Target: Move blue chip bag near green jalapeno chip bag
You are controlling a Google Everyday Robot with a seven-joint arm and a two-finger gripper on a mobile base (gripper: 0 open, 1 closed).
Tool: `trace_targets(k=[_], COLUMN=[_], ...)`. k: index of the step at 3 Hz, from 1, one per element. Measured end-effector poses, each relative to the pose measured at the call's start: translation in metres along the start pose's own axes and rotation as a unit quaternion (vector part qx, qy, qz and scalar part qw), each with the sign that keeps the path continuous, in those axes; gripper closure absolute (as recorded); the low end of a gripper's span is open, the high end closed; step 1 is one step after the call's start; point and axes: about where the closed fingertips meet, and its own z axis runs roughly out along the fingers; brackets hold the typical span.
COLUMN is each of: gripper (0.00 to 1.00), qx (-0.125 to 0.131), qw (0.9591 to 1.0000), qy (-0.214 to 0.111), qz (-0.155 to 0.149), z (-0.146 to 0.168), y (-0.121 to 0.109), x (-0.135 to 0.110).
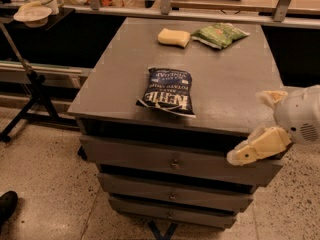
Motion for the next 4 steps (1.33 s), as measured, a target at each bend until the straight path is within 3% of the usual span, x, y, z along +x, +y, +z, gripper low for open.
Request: trace_targets(k=[1, 2, 3, 4], gripper=[0.00, 0.00, 0.00, 0.00], qx=[0.007, 0.001, 0.000, 0.015], qw=[0.9946, 0.9779, 0.9788, 0.9777], qy=[-0.104, -0.208, -0.204, -0.209], qz=[-0.007, -0.022, -0.023, -0.019], z=[0.009, 0.003, 0.004, 0.005], y=[0.009, 0.029, 0.030, 0.030], x=[-0.018, -0.058, -0.060, -0.061])
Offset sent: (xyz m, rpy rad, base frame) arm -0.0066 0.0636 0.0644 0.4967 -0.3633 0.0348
